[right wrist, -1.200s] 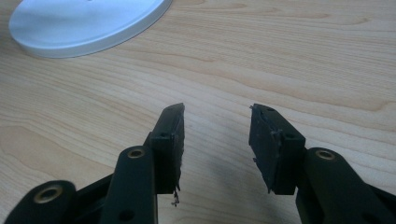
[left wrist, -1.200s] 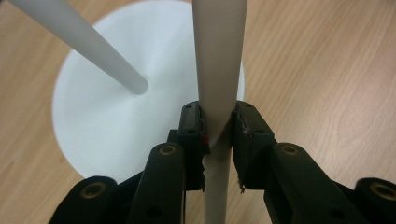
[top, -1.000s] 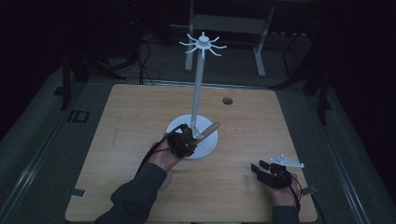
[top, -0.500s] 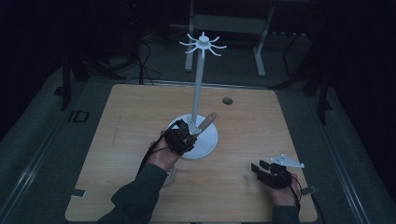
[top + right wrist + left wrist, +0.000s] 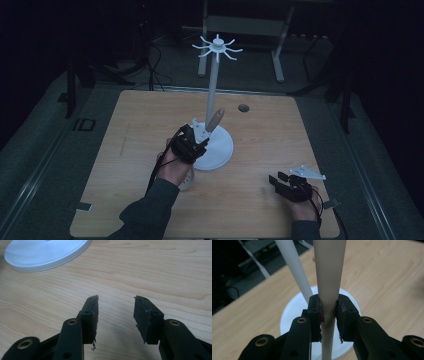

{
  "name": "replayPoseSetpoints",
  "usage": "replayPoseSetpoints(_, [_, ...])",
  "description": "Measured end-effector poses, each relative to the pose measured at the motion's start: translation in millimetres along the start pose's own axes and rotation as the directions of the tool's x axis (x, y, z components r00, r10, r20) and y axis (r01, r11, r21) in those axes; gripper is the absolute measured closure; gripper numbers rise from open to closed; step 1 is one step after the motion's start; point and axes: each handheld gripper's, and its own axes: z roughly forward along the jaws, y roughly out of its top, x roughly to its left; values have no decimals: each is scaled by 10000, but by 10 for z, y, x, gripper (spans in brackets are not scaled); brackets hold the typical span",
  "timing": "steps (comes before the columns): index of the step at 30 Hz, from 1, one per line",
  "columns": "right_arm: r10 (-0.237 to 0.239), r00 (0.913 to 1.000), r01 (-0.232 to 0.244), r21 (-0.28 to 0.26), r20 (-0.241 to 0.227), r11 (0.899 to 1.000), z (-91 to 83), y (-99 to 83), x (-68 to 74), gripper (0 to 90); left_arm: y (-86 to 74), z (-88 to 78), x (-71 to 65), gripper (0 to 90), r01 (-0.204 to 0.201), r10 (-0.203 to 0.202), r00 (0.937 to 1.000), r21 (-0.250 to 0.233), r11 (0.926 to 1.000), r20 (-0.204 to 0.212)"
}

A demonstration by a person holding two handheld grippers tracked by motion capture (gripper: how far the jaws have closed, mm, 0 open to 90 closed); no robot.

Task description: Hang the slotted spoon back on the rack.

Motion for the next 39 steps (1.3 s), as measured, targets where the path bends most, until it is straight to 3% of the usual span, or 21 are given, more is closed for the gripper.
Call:
replayPoseSetpoints(8, [5,10000,-5,-9,-15,10000,0,-1,-2,545,25,-94,-4,749,552,-619,9960,-1018,9933,-644])
replayPoseSetpoints(22, [0,10000,0,-11,-8,10000,0,-1,-1,545,135,-149,2,749,891,-1016,9916,-1458,9853,-807])
replayPoseSetpoints(31, [12,10000,-12,-9,6,10000,-4,-2,-9,544,269,-203,-25,749,1365,-1587,9831,-2115,9678,-914])
replayPoseSetpoints(39, [8,10000,-8,-3,6,10000,-3,-3,-9,544,386,-247,-18,749,1832,-2157,9706,-2540,9497,-1065])
